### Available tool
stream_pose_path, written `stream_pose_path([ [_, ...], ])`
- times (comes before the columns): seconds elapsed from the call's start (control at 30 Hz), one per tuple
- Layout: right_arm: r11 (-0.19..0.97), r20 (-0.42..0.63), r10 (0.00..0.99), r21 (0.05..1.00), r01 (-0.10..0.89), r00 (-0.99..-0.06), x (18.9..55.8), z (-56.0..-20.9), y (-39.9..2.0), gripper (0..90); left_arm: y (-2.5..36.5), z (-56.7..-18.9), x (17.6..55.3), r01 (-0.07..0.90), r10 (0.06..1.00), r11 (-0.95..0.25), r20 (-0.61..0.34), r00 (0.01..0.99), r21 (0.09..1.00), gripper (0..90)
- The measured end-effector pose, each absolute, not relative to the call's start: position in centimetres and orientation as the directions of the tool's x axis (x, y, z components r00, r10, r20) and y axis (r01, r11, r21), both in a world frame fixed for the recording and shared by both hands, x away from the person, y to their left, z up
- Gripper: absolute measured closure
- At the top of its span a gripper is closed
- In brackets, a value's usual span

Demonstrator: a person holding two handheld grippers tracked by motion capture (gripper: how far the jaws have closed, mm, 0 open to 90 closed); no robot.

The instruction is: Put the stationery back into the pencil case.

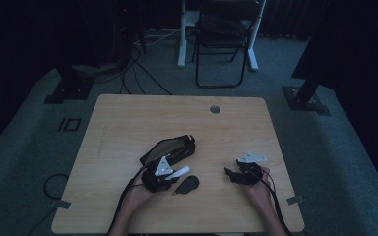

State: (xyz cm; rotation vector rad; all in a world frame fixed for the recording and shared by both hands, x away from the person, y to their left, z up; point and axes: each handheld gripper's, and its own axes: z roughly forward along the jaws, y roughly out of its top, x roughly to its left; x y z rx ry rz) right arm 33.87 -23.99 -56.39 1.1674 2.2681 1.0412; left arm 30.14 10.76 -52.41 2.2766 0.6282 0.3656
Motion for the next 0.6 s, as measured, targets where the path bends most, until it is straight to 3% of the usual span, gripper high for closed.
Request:
stream_pose_path([
  [0.6, 0.379, -0.002, 0.814, 0.759, 0.53, -0.581, 33.9, -56.4, -24.0, 34.9, 11.2, -50.5, 29.9, 0.305, 0.536, -0.58, 0.072, 0.841, 0.755, 70.8],
])
